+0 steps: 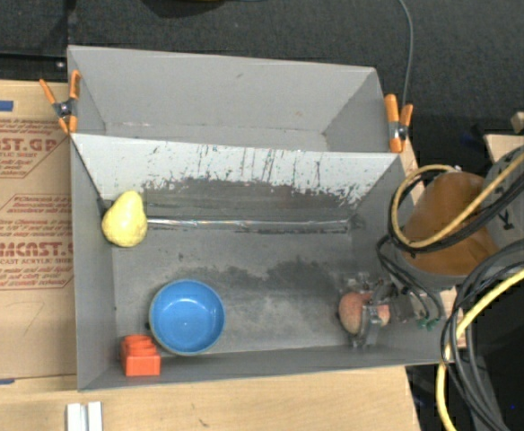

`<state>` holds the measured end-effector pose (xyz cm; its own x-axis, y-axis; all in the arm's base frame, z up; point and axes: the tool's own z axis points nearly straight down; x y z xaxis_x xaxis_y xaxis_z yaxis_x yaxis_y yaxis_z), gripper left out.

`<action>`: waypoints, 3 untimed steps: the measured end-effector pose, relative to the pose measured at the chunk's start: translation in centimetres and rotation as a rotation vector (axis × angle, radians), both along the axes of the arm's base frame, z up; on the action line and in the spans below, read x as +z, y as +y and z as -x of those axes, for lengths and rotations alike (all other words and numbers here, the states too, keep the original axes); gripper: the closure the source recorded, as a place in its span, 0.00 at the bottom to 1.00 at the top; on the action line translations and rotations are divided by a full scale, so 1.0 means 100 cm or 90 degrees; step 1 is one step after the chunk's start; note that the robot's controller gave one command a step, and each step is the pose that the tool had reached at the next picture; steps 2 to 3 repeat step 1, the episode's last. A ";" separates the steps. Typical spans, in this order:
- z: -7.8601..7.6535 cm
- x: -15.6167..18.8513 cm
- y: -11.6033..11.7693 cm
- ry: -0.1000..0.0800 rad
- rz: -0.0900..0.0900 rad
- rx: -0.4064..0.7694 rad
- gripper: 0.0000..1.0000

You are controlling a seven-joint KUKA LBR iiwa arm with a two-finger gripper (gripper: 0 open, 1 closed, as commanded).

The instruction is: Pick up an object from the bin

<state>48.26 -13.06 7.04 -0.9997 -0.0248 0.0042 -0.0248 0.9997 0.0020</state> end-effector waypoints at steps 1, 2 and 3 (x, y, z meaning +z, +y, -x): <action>0.002 0.011 0.001 0.005 -0.002 0.000 1.00; 0.002 0.011 0.001 0.005 -0.002 0.000 1.00; 0.002 0.011 0.001 0.005 -0.002 0.000 1.00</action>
Offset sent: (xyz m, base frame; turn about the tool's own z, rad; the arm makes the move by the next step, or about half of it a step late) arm 0.0001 0.0000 0.0011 0.0000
